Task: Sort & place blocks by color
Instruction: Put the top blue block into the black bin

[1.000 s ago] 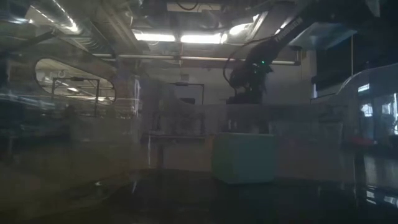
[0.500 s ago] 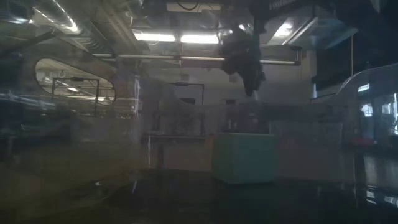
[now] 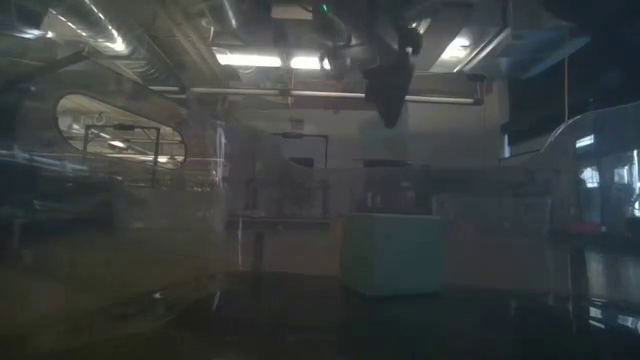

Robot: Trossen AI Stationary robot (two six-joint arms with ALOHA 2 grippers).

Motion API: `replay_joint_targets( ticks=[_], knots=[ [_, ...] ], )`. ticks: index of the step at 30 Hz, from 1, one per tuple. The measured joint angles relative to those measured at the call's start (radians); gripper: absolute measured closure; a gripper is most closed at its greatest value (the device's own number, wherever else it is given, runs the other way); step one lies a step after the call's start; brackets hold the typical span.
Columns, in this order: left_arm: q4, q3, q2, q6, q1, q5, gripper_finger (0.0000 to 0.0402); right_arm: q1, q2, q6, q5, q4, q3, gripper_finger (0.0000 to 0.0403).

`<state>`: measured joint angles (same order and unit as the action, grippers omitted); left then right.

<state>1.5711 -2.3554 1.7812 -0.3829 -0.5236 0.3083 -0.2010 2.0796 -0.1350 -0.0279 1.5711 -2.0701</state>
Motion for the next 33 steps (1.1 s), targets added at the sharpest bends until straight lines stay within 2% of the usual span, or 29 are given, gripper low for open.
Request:
replay_joint_targets(
  ticks=[10,20,26,33],
  knots=[
    [0.0,0.002,-0.045,-0.056,-0.027,0.02,0.0222,0.241,-0.001,0.105,-0.01,0.0,0.0,0.0268],
    [0.0,0.0,-0.057,-0.104,-0.069,0.026,0.0222,0.416,-0.002,0.312,-0.133,-0.003,0.0,0.0268],
    [0.0,0.0,-0.055,-0.123,-0.07,0.026,0.0222,0.511,-0.002,0.412,-0.238,-0.102,0.0,0.0268],
    [0.0,0.0,-0.054,-0.121,-0.069,0.027,0.0222,0.604,-0.002,0.471,-0.263,-0.178,0.0,0.0268]
  ],
)
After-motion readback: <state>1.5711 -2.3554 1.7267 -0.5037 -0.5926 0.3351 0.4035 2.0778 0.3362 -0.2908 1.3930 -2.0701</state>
